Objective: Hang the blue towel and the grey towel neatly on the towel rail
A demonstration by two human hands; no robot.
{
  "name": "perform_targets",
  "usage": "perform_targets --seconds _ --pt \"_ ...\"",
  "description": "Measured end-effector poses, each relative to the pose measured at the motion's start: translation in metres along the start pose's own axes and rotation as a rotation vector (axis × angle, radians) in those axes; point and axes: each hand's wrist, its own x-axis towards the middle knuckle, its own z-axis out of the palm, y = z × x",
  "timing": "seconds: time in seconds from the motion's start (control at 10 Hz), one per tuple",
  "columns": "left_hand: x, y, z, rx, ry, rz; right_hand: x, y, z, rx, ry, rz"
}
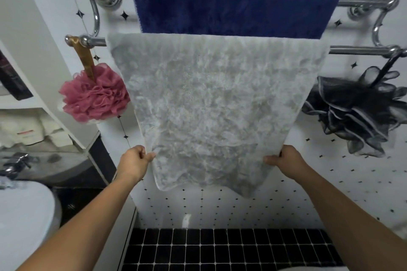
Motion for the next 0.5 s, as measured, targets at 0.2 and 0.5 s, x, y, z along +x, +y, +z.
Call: perform_targets --seconds 0.2,0.5 --pt "-0.027 -0.002 0.006 -0.1 -0.045 -0.07 -0.026 0.01 0.004 -0.008 0.029 0.157" --pt "-0.116 -0.01 -0.01 -0.27 -0.126 -0.053 -0.088 0.013 0.018 -0.104 -0.075 0.182"
